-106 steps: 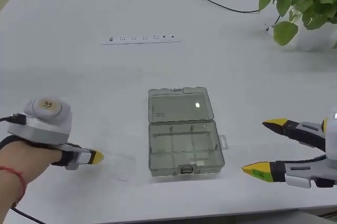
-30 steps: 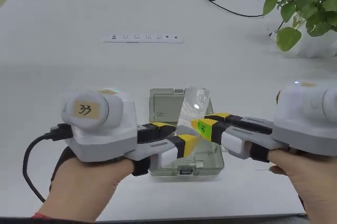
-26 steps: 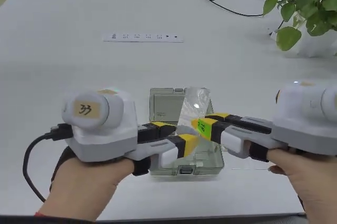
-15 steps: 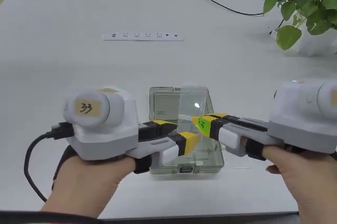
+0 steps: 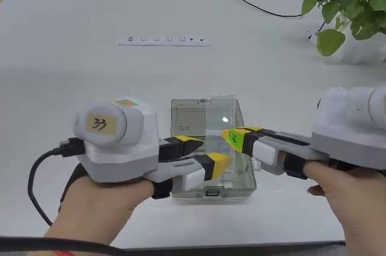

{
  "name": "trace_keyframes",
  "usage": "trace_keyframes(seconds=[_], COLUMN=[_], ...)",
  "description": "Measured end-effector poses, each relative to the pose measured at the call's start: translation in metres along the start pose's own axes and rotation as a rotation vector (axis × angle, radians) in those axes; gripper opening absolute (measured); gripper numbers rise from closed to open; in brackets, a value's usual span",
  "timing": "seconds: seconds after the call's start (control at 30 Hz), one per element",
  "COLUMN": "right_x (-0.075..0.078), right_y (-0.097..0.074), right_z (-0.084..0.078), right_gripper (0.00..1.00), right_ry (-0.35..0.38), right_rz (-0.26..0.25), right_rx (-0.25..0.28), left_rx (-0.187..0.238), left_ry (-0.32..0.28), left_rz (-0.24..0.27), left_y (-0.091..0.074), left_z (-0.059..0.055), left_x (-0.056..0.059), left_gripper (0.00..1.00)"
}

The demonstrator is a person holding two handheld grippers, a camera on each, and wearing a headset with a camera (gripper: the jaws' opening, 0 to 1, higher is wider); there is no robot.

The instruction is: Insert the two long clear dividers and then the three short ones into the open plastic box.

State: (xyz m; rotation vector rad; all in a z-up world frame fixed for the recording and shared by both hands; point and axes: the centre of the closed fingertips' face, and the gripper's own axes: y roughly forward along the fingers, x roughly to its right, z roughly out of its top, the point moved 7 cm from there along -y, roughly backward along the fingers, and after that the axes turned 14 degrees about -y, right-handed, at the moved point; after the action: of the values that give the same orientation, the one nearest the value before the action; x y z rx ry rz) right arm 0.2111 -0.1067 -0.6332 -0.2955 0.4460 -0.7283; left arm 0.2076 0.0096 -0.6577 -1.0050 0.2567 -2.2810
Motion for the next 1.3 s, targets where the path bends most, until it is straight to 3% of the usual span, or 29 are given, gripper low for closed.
trace_keyframes(seconds=[0.37, 0.7, 1.23, 1.3], right_x=[0.012, 0.024, 0.041, 0.049], right_y=[-0.001, -0.002, 0.002, 0.003], right_z=[0.004, 0.005, 0.004, 0.002], right_gripper=[0.07, 0.07, 0.07, 0.07], right_ry=[0.008, 0.013, 0.063, 0.076], right_rz=[-0.007, -0.029, -0.071, -0.080], right_rx=[-0.021, -0.072, -0.178, -0.204], left_rx=[-0.010, -0.046, -0.063, -0.071], left_ry=[0.065, 0.148, 0.295, 0.326], left_rz=[-0.009, -0.008, -0.044, -0.047], left_y=[-0.012, -0.027, -0.034, -0.035], left_z=[-0.003, -0.006, -0.005, -0.004], left_x=[-0.012, -0.028, -0.047, -0.052], left_gripper=[0.46, 0.60, 0.95, 0.97])
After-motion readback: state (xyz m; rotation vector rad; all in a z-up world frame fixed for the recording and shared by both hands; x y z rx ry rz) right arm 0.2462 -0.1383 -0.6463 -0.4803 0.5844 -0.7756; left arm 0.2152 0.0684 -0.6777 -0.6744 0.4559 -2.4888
